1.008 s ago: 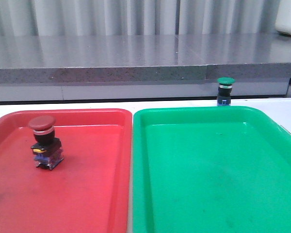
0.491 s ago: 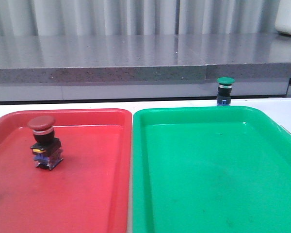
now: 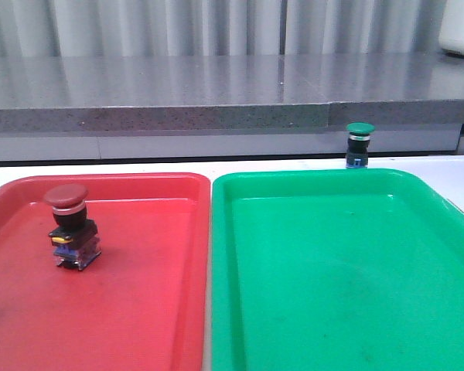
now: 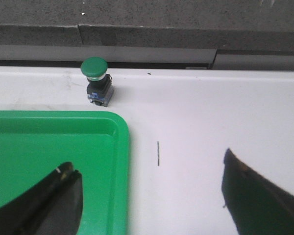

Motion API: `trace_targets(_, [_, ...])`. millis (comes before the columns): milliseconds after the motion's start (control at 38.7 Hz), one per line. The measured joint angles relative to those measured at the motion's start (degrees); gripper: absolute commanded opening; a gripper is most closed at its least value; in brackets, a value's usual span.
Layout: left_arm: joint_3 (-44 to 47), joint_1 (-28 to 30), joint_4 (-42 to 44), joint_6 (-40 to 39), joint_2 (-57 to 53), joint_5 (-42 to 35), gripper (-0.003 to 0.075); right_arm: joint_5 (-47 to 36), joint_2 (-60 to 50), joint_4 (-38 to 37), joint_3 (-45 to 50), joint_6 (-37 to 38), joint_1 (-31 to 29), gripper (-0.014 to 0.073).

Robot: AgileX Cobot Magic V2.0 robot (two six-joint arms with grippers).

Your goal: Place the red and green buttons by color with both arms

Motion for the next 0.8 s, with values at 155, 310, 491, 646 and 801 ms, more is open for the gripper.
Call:
trace_targets(155, [0.0,0.0,0.0,0.0,0.0,0.0,-0.002,-0.5,11.0,3.1,-7.5,0.0,0.8,0.0601])
trace_targets(310, [0.0,0.0,0.0,0.0,0.0,0.0,-0.002,-0.3,20.7,3.9,-15.4,0.0,4.7,0.0601])
trace_targets(491, [0.0,0.0,0.0,0.0,0.0,0.0,-0.002,4.3,32.2,4.4,-26.3,0.4,7.6,0.0601])
trace_targets(646, [0.0,0.0,0.0,0.0,0.0,0.0,-0.002,8.1,41.8,4.4,-35.4,0.9,7.8,0.0601])
trace_targets(801, [0.0,0.0,0.0,0.0,0.0,0.0,-0.002,9.9,49.5,4.4,-43.3,1.7,7.8,0.0601])
